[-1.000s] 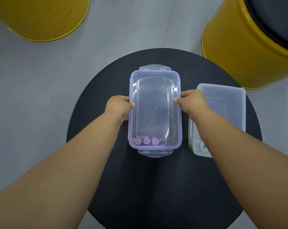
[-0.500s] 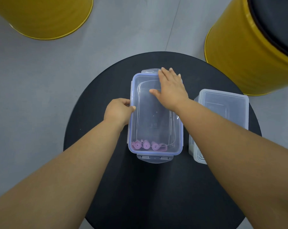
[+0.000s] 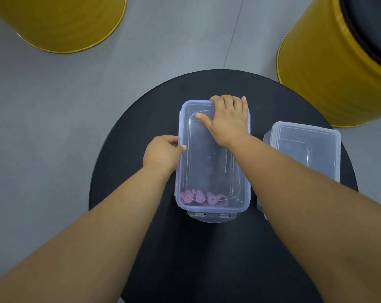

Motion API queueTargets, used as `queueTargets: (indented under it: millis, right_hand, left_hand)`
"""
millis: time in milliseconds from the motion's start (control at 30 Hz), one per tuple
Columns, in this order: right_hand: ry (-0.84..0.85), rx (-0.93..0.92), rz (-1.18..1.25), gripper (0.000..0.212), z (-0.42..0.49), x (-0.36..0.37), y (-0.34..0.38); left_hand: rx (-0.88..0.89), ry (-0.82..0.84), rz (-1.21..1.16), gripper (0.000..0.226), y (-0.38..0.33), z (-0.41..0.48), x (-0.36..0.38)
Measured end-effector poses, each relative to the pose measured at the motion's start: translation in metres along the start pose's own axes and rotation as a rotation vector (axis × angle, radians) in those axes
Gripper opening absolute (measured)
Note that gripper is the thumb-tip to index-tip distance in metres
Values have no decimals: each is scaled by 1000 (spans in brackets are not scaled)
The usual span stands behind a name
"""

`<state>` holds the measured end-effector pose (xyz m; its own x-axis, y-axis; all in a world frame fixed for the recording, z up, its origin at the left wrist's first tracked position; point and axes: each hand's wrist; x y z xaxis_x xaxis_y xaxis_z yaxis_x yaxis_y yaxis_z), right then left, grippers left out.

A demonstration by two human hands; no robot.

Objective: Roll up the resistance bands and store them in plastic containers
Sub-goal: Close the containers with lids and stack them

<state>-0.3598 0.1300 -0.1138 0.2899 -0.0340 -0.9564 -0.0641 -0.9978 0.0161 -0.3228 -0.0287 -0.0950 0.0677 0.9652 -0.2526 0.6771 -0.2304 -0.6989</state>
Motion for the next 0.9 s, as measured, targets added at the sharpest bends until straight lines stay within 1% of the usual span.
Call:
queueTargets:
  millis: [133,233,267,333,367,400,433,500,533,600,667,700,800,900]
  right_hand:
    - [-16,7,-13,60,1,-1,0]
    - [45,-16,-14,65,1,-4,0]
    - [80,-25,-11,67,0,-7,-1]
    - [96,-31,64,68,-10,-12,-2]
    - [62,-15,146,66,-22,-14,-2]
    - [6,14,246,64,-38,-14,-2]
    - [-59,50,344,61,-58,-13,-3]
    - [-127,76,450,60,-101,-5,-5]
    - [-122,50,435,64,-124,2,-7]
    - [-99,-75,324,79,-156,22,-15]
    - [-62,-189,204,94,-175,39,-22]
    - [-59,-222,162,98,-179,46,-24]
    - [-125,-253,66,95,-180,56,-25]
    - [-193,-266,-40,91,-179,63,-23]
  left_hand:
    - [7,0,8,31,0,-1,1]
    - [3,-9,3,30,1,1,1]
    - [3,-13,14,28,0,-1,2]
    - [-1,-21,20,13,-1,-3,2]
    - [2,-40,28,21,-1,-4,2]
    - [10,-53,53,37,-1,-5,2]
    - [41,-63,113,47,-1,-9,1]
    - [172,-77,341,51,-2,-22,3]
    - [254,-64,467,52,-1,-33,5]
    - [432,23,686,54,11,-49,10]
    - [561,127,840,56,27,-59,12]
    - [602,175,893,56,35,-62,12]
    - [646,281,972,65,52,-66,8]
    - [704,374,1019,82,60,-63,3]
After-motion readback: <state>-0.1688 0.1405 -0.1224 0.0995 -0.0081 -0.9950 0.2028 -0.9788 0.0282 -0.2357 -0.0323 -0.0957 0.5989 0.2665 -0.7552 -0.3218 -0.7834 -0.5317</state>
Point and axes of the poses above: each hand's wrist, its own z-axis towards the middle knuckle, its own x-axis out of the palm, y = z × x, and after that the axes turned 13 degrees about -z, right-handed
